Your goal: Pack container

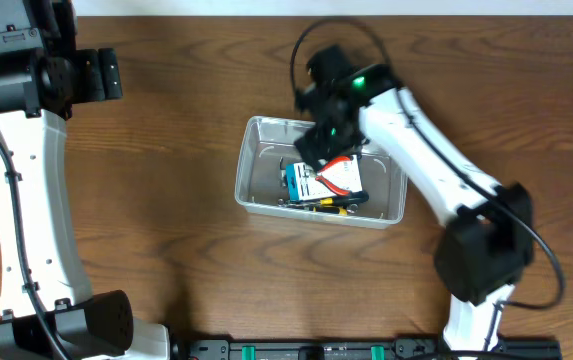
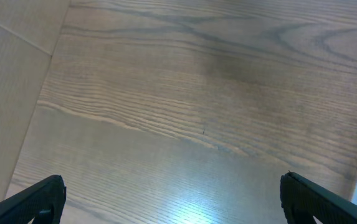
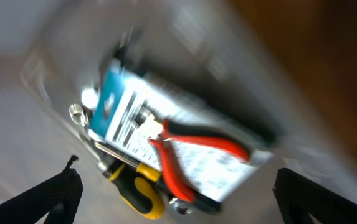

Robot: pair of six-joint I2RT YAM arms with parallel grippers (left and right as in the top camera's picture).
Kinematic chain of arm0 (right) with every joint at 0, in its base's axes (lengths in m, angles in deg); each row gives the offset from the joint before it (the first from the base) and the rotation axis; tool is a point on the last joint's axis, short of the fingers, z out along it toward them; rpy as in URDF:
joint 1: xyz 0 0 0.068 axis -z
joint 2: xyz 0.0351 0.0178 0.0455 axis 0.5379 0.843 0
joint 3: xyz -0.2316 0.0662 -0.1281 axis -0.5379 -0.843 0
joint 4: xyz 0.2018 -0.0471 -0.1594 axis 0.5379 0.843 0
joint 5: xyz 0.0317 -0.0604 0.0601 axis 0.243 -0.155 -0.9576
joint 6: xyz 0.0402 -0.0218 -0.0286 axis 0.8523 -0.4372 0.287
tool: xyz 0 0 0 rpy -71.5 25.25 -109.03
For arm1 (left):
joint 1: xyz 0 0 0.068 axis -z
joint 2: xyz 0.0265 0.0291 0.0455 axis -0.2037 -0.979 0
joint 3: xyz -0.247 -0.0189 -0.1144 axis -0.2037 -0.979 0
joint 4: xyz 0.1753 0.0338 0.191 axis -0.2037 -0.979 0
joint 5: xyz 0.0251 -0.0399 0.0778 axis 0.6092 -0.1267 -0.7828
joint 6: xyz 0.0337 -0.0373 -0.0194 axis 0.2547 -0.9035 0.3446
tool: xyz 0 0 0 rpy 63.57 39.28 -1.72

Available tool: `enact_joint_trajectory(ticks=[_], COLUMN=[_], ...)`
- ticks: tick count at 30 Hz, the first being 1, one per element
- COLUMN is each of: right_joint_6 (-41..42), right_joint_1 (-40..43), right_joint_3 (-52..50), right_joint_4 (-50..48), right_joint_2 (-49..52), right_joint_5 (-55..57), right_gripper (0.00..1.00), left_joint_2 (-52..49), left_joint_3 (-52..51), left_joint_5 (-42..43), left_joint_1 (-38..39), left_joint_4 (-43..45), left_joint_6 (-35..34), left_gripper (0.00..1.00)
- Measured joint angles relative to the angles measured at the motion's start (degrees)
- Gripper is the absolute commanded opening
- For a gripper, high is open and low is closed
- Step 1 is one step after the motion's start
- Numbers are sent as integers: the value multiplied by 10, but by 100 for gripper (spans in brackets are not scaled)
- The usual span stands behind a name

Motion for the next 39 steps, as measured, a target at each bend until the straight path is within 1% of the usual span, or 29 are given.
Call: enact_joint_trajectory(ticks=[3, 8, 12, 14, 19, 39], right_joint_6=[32, 58, 66, 70, 73, 73], right_joint_1=[35, 141, 216, 236, 255, 256], right_joint_3=[43, 76, 76, 76, 76, 76], right_joint_4=[-2, -10, -11, -9, -9, -9], right_joint_2=[-46, -114, -128, -127, -126, -126], right_joint_5=[35, 87, 109, 112, 113, 113], right_gripper=[99, 99, 99, 99, 99, 99], left_joint_2=[0, 0, 0, 0, 0, 0], left_joint_3=[0, 0, 0, 0, 0, 0], left_joint_5=[0, 0, 0, 0, 0, 0], left_joint_1=[0, 0, 0, 0, 0, 0], left_joint_4=[0, 0, 0, 0, 0, 0], left_joint_6=[0, 0, 0, 0, 0, 0], left_gripper=[98, 98, 98, 98, 98, 98])
